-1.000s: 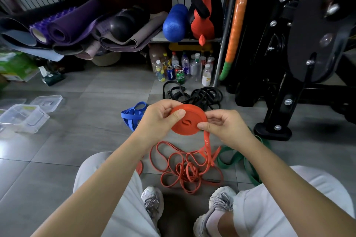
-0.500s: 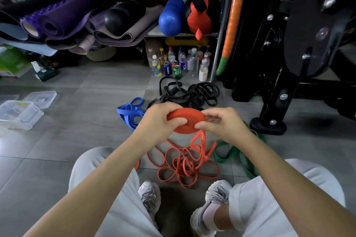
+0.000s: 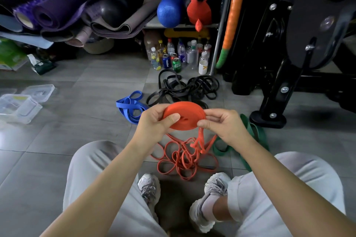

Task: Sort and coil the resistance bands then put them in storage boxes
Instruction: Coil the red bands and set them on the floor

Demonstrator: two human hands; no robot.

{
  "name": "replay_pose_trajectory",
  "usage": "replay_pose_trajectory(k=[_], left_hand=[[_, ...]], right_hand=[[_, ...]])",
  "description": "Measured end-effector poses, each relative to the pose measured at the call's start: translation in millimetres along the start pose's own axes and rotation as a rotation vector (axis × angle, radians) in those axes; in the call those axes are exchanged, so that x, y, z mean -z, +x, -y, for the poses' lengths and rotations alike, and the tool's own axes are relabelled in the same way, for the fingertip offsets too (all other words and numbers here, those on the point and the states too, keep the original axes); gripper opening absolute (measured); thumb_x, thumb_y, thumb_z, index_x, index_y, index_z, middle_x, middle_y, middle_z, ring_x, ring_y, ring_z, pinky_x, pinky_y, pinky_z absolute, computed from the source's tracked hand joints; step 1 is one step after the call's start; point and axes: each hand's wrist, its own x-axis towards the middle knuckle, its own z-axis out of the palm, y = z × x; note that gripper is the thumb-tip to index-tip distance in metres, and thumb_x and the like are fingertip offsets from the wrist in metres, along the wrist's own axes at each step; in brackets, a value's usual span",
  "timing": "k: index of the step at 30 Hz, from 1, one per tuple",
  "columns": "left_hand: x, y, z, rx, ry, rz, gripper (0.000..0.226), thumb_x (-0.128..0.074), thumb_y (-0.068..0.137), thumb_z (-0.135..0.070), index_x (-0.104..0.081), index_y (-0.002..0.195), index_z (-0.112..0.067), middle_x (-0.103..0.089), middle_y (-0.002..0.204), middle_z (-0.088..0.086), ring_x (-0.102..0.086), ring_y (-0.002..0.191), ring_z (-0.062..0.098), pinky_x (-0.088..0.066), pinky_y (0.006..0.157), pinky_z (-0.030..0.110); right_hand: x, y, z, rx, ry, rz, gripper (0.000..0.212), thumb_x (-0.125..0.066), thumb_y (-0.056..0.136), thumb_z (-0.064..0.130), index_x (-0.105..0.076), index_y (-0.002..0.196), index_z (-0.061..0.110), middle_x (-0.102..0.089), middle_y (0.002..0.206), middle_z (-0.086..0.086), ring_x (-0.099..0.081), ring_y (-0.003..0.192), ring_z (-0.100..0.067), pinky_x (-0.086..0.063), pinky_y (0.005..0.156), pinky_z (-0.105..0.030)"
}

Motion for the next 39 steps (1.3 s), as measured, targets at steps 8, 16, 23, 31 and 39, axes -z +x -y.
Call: replay_pose_trajectory(k=[8,16,23,31,39], left_hand=[[-4.2,9.5,-2.9,-0.201,1.06,0.22,0.043,-0.069,0.08,-0.034,-0.052,0.12,-0.028,-0.059,0.116,-0.007,-0.059,0.103,0.017,-0.049,0.088,0.042],[-11.3,21.3,-11.6,-0.322,1.07,0.225,0.027,-0.061,0.086,-0.022,-0.056,0.113,-0.023,-0.064,0.104,-0.002,-0.06,0.097,0.022,-0.048,0.082,0.039],[-0.9,24.5,-19.1,-0.366,0.678,0.011,0.028,-0.068,0.083,-0.019,-0.062,0.11,-0.024,-0.057,0.088,-0.027,-0.058,0.088,0.01,-0.044,0.08,0.025],[17.1,38.4,-14.4,-0.286,0.582,-0.101,0.026,-0.067,0.084,-0.018,-0.06,0.107,-0.025,-0.056,0.087,-0.024,-0.057,0.082,-0.001,-0.042,0.072,0.009],[26.0,45.1,-12.4,-0.272,0.54,-0.141,0.025,-0.068,0.082,-0.013,-0.058,0.101,-0.027,-0.058,0.083,-0.022,-0.057,0.079,-0.005,-0.043,0.069,0.01]], right_hand=[[3.7,4.3,0.4,-0.039,-0.472,0.094,0.017,-0.077,0.076,0.019,-0.073,0.086,0.032,-0.071,0.078,0.016,-0.066,0.078,0.002,-0.054,0.082,-0.024],[7.8,16.7,5.5,-0.067,-0.412,0.095,0.022,-0.08,0.07,0.024,-0.063,0.081,0.031,-0.069,0.077,0.012,-0.065,0.079,-0.006,-0.051,0.079,-0.026],[18.9,4.5,-67.3,-0.346,-0.615,0.157,0.018,-0.07,0.077,0.021,-0.058,0.067,0.028,-0.067,0.071,0.01,-0.063,0.072,-0.004,-0.046,0.071,-0.03],[27.9,32.4,-67.1,-0.356,-0.456,-0.166,0.017,-0.05,0.095,0.01,-0.059,0.097,0.025,-0.07,0.087,-0.009,-0.071,0.078,-0.022,-0.058,0.075,-0.039],[37.8,96.1,57.8,0.057,-0.038,-0.345,0.015,-0.056,0.09,-0.001,-0.056,0.096,0.013,-0.064,0.083,0.0,-0.067,0.066,0.0,-0.055,0.064,-0.017]])
